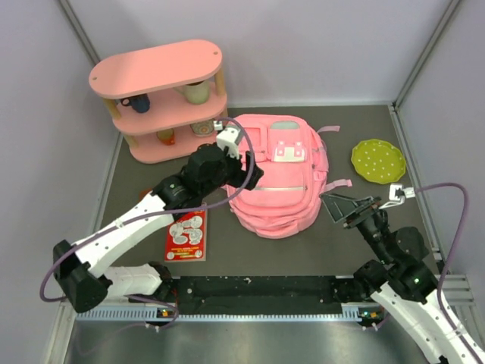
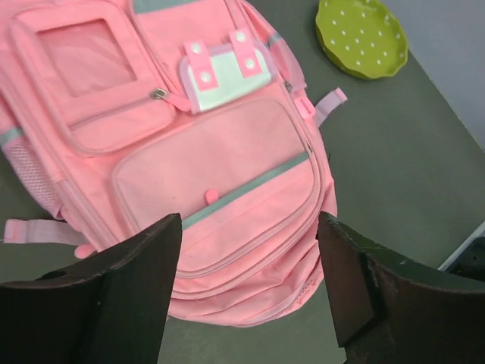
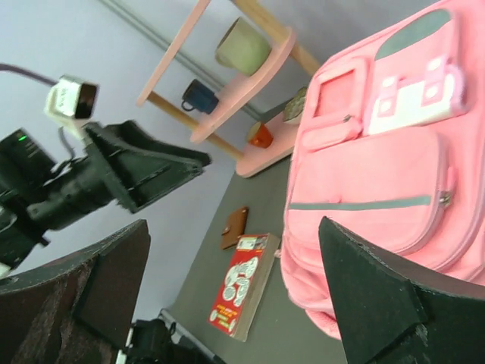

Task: Pack the student bag
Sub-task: Pick up the book from the center of the board.

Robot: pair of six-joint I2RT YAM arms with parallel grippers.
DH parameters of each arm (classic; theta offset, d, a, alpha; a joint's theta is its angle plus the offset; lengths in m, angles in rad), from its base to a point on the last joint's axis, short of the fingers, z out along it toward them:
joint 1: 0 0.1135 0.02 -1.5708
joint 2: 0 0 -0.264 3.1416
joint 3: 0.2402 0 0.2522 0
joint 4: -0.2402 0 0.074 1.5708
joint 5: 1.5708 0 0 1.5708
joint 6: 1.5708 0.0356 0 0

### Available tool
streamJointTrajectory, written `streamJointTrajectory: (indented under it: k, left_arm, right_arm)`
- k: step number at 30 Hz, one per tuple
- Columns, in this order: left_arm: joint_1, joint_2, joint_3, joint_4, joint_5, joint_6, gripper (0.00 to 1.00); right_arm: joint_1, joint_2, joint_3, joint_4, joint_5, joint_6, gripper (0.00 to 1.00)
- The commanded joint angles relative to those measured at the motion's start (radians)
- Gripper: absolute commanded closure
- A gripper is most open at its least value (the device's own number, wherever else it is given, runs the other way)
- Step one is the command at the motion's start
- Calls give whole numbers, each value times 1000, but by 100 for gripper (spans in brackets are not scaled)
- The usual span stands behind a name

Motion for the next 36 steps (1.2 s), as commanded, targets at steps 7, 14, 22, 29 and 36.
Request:
streamJointTrajectory:
  k: [7, 14, 22, 29, 36]
  left_arm:
    - [101, -233, -99, -96, -297, -105, 1]
    - [381, -386, -280, -268, -275, -292, 1]
    - [832, -515, -521, -281, 38, -426, 1]
    - [920, -454, -608, -241, 133, -420, 1]
    - [929, -466, -737, -123, 156, -430, 1]
  right_arm:
    - [9, 416, 241, -28, -147, -231, 9]
    - [26, 807, 375, 36, -389, -233, 21]
    - [222, 1106, 450, 174, -399, -130, 23]
    - [345, 1370, 571, 228, -414, -98, 22]
    - [366, 1596, 664, 341, -505, -9, 22]
